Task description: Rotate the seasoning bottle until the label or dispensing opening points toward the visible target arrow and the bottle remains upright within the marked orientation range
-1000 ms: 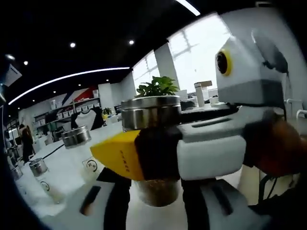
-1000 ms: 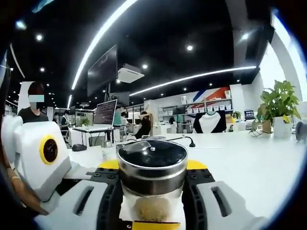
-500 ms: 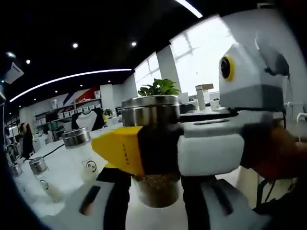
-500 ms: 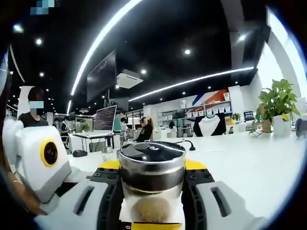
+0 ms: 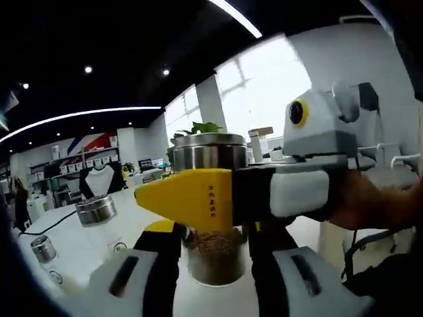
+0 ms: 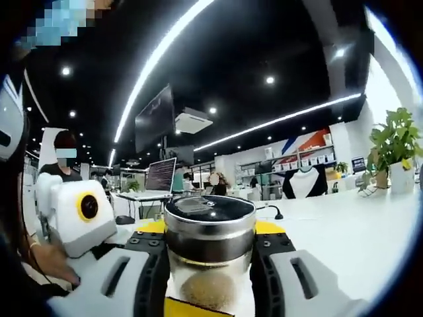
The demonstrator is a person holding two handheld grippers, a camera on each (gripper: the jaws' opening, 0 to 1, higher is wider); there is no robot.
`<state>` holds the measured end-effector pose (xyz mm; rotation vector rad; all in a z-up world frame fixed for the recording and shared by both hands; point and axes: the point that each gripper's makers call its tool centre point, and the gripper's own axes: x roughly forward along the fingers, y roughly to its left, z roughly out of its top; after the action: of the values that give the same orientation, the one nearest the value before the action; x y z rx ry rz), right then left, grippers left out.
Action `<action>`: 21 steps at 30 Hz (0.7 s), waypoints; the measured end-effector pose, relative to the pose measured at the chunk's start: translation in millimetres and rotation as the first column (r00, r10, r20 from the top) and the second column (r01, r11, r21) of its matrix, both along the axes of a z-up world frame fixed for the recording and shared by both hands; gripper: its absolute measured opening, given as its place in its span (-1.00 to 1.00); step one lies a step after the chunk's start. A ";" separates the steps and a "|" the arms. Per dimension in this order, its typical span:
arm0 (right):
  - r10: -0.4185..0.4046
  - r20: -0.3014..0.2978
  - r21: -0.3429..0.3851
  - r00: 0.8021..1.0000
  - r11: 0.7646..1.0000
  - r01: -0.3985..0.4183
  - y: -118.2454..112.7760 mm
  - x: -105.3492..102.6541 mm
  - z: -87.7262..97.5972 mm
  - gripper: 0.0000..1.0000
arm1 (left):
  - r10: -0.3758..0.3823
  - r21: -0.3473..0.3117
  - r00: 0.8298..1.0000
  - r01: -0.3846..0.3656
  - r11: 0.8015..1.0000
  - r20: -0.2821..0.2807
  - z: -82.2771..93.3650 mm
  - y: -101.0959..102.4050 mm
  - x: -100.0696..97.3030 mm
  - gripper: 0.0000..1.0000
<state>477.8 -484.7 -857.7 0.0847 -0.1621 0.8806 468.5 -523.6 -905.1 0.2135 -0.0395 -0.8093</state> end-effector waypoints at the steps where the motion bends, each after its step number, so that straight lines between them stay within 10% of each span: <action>1: 0.000 0.002 -0.012 1.000 1.000 0.000 0.7 -0.3 -1.3 -0.11 | -0.025 0.050 1.000 0.026 0.998 -0.006 -7.0 0.1 -1.2 -0.13; 9: 0.104 0.005 -0.008 0.995 0.995 -0.104 9.3 -12.9 -3.6 -0.11 | -0.177 -0.007 0.984 0.177 0.984 -0.035 -4.6 3.0 -11.4 -0.11; 21: 0.247 0.003 0.004 0.969 0.969 -0.247 19.8 -33.6 0.8 -0.11 | -0.417 -0.084 0.901 0.409 0.909 -0.118 -3.3 3.2 -25.5 -0.04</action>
<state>444.3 -464.9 -856.9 0.1093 -0.1573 1.1296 443.0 -520.4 -908.4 0.0952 0.0195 -1.2451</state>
